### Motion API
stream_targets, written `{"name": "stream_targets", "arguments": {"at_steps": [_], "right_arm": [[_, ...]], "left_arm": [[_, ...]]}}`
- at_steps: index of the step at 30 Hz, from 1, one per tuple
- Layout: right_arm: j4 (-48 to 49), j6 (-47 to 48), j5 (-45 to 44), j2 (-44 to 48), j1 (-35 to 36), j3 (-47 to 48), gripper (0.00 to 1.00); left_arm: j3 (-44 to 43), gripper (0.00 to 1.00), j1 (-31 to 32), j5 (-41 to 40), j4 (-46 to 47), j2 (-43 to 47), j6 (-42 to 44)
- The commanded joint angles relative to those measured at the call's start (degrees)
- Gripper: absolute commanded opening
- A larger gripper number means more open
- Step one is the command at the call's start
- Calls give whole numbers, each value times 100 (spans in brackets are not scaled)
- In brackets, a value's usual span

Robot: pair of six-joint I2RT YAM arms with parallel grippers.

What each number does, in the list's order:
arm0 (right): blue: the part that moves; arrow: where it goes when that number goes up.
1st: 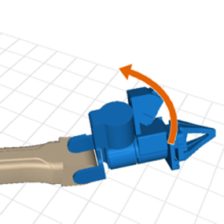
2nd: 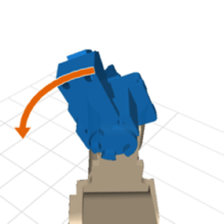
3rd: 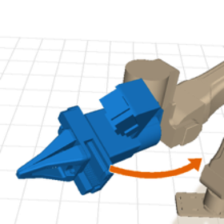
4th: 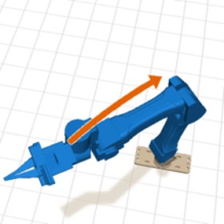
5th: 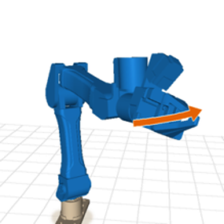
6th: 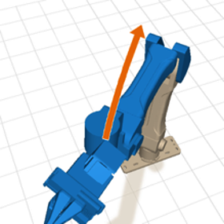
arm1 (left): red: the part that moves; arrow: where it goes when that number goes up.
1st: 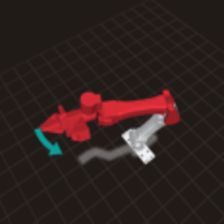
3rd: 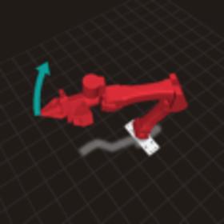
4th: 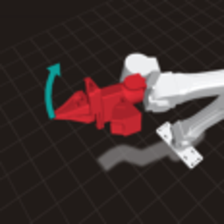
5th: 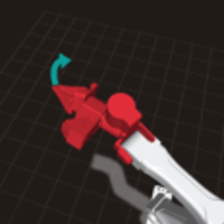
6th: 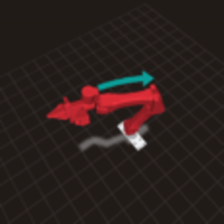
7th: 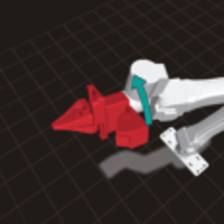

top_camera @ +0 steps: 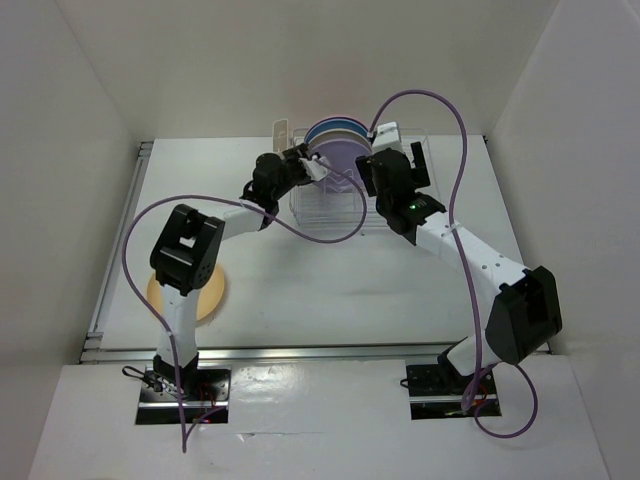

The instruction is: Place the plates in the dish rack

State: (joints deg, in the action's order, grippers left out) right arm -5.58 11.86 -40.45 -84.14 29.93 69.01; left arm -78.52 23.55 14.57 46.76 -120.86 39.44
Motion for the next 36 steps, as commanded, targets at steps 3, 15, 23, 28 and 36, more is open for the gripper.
{"name": "stream_targets", "arguments": {"at_steps": [3, 15, 23, 28, 36], "right_arm": [[224, -43, 54, 20, -40, 156, 100], [690, 238, 2, 380, -146, -335, 100], [1033, 502, -60, 838, -207, -767, 100], [980, 423, 71, 969, -207, -767, 100], [928, 423, -51, 1197, -207, -890, 100]], "left_arm": [[248, 64, 18, -498, 0, 1027, -235], [1066, 69, -576, -1608, -3818, 3848, -1803], [2506, 69, -3154, 203, -5153, 4209, -2653], [2307, 48, -4384, 2424, -5712, 3193, -2872], [2509, 51, -4517, 1787, -5678, 3174, -2248]]}}
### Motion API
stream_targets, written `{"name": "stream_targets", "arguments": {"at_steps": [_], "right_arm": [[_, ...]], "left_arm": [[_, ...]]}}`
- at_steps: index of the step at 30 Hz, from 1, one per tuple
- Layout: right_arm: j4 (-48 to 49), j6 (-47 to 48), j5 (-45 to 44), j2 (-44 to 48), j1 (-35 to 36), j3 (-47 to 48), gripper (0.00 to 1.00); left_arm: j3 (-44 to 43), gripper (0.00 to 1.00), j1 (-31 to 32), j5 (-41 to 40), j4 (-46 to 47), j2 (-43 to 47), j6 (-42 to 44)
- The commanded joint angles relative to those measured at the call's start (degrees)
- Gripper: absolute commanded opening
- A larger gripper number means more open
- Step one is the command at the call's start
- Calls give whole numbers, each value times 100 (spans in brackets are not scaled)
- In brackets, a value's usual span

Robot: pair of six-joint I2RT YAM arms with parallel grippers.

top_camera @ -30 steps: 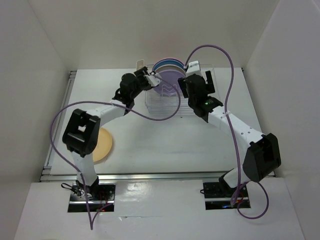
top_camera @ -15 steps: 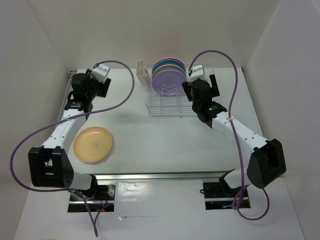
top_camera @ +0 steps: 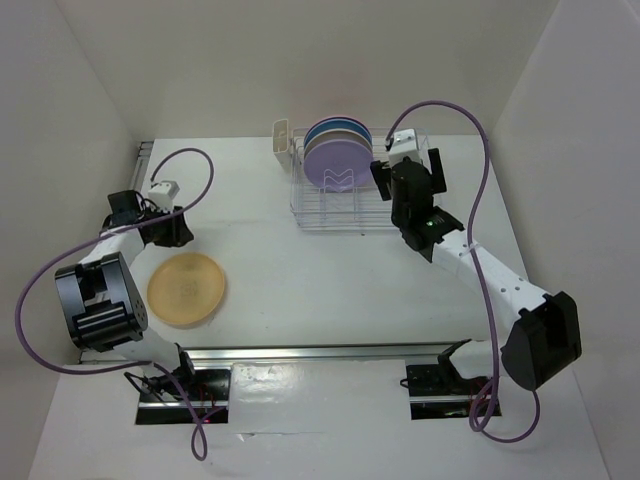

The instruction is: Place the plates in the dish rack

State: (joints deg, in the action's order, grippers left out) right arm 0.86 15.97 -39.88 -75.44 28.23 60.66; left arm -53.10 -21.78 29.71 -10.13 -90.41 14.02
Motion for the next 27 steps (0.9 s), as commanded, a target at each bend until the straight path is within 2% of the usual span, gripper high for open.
{"name": "stream_targets", "arguments": {"at_steps": [1, 4, 9, 12, 17, 20, 23, 27], "right_arm": [[231, 12, -108, 328, -37, -116, 100], [230, 64, -108, 381, -37, -169, 100], [292, 64, -108, 328, -37, -230, 100], [397, 64, -108, 275, -89, -283, 100], [188, -58, -169, 275, -89, -283, 100], [64, -111, -117, 275, -89, -283, 100], [63, -173, -117, 275, -89, -283, 100], [2, -226, -117, 109, -89, -117, 100]], "left_arm": [[-95, 53, 16, 220, -67, 129, 407], [-446, 58, 16, 70, -410, -11, 618], [-947, 58, 16, -694, -1007, -143, 1049], [-948, 58, 16, -1134, -1306, 102, 1374], [-746, 59, 16, -670, -2069, 462, 2392], [-833, 58, 16, -608, -2326, 603, 2517], [-1070, 61, 16, -608, -2905, 604, 2868], [-992, 64, 16, -493, -3135, 604, 2922]]}}
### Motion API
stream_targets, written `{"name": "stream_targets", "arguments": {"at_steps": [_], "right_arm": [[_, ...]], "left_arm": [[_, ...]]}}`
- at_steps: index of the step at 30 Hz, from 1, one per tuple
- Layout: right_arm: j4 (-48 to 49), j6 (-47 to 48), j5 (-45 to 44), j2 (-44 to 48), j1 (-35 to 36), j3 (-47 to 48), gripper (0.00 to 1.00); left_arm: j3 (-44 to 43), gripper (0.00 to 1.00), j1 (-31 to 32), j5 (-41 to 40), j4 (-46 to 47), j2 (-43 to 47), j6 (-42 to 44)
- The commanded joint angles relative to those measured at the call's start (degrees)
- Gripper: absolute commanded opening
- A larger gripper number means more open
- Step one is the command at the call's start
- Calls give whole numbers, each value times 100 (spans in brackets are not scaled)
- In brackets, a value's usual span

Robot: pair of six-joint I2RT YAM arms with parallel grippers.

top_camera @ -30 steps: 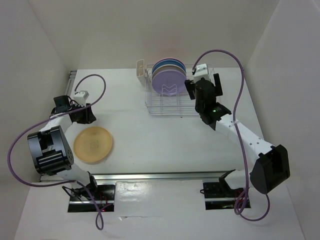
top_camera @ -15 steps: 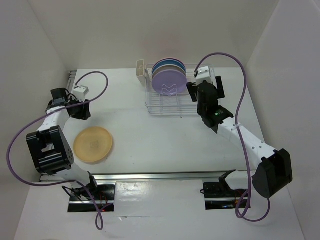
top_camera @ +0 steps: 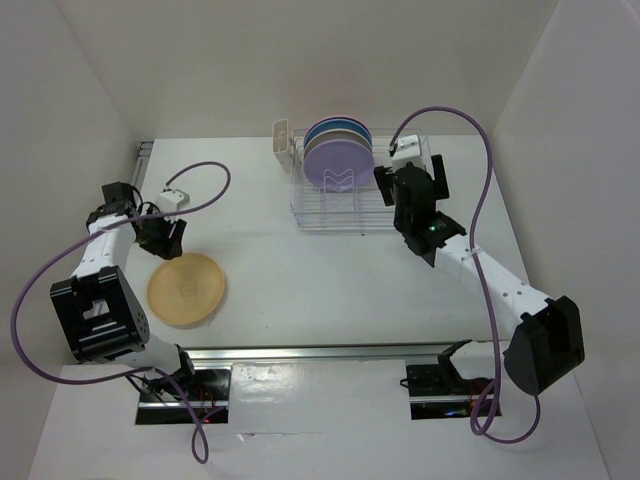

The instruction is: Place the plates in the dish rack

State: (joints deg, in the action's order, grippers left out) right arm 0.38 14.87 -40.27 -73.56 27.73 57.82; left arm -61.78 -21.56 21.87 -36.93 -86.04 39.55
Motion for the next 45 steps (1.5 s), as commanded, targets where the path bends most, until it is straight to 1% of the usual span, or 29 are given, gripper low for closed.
{"name": "stream_targets", "arguments": {"at_steps": [1, 5, 9, 17, 21, 27, 33, 43, 45], "right_arm": [[50, -116, -77, -80, -39, 168, 100], [-21, -231, -25, -80, -39, 168, 100], [-21, -231, -25, -18, -39, 106, 100], [85, -116, -25, -18, -39, 54, 100], [85, -116, 81, -80, -39, 54, 100], [138, -178, 81, -203, -39, 54, 100], [138, -178, 81, -203, -39, 54, 100], [138, -178, 81, -203, -39, 1, 100], [138, -178, 81, -203, -39, 1, 100]], "left_arm": [[-63, 64, -6, 205, -456, 166, 369], [131, 64, -6, 20, -281, 166, 431], [193, 64, -6, -51, -35, -263, 431], [-457, 62, -6, 10, -43, -1090, 422], [-511, 61, -6, 10, -43, -1090, 422], [-204, 62, -6, -60, 72, -1090, 422], [-203, 63, -6, -113, 142, -1362, 422], [-256, 63, -6, 115, 195, -1635, 255], [-256, 61, -6, 177, 125, -1635, 255]]}}
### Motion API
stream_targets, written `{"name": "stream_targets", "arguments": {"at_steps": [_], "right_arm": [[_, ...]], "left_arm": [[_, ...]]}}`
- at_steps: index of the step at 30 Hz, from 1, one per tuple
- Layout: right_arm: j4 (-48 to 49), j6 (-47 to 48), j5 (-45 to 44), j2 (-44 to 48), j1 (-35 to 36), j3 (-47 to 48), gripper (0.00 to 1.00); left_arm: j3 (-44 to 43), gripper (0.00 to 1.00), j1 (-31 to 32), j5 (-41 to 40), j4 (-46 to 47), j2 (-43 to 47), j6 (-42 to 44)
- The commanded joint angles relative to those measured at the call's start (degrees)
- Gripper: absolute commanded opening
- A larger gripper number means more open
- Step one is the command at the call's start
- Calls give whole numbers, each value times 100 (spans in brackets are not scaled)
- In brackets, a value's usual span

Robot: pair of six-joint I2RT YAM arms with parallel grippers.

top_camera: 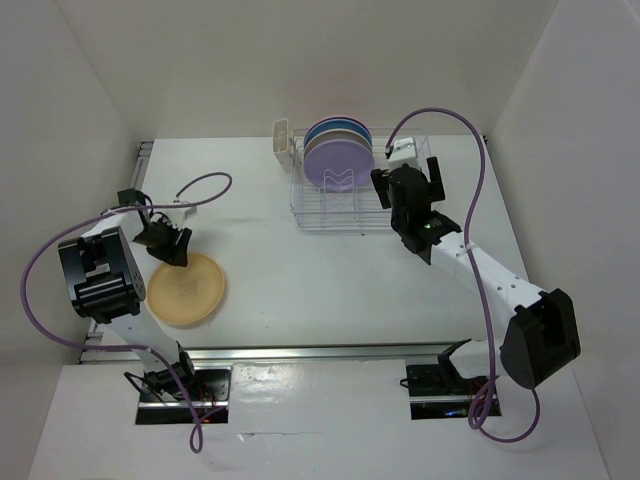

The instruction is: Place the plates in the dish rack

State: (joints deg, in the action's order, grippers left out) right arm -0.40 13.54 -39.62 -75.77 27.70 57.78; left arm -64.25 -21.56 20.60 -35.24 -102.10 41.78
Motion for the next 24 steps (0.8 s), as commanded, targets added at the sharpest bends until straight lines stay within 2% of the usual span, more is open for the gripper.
{"name": "stream_targets", "arguments": {"at_steps": [1, 4, 6, 8, 9, 10, 17, 19, 21, 24], "right_arm": [[216, -44, 15, 18, -37, 5, 100], [216, -44, 15, 18, -37, -47, 100], [268, -44, 15, 18, -37, -47, 100], [269, -44, 15, 18, -37, -47, 100], [269, -44, 15, 18, -37, -47, 100], [269, -44, 15, 18, -37, -47, 100], [269, -44, 15, 132, -37, -153, 100], [269, -44, 15, 132, -37, -153, 100], [269, -44, 15, 132, -37, -153, 100], [322, 8, 15, 185, -37, -206, 100]], "left_arm": [[-61, 59, -6, 356, -44, -29, 32], [-61, 56, -6, 357, 17, -29, -134], [8, 60, -6, 182, 96, -29, -187], [62, 60, -6, 181, 97, -29, -188], [62, 51, -6, 181, 158, -29, -240], [122, 46, -6, 181, 158, 23, -240], [53, 32, -6, 348, 220, -90, -355], [-70, 23, -6, 410, 159, -90, -407], [-131, 0, -6, 488, 158, -143, -407], [-185, 0, -6, 489, 158, -143, -539]]}}
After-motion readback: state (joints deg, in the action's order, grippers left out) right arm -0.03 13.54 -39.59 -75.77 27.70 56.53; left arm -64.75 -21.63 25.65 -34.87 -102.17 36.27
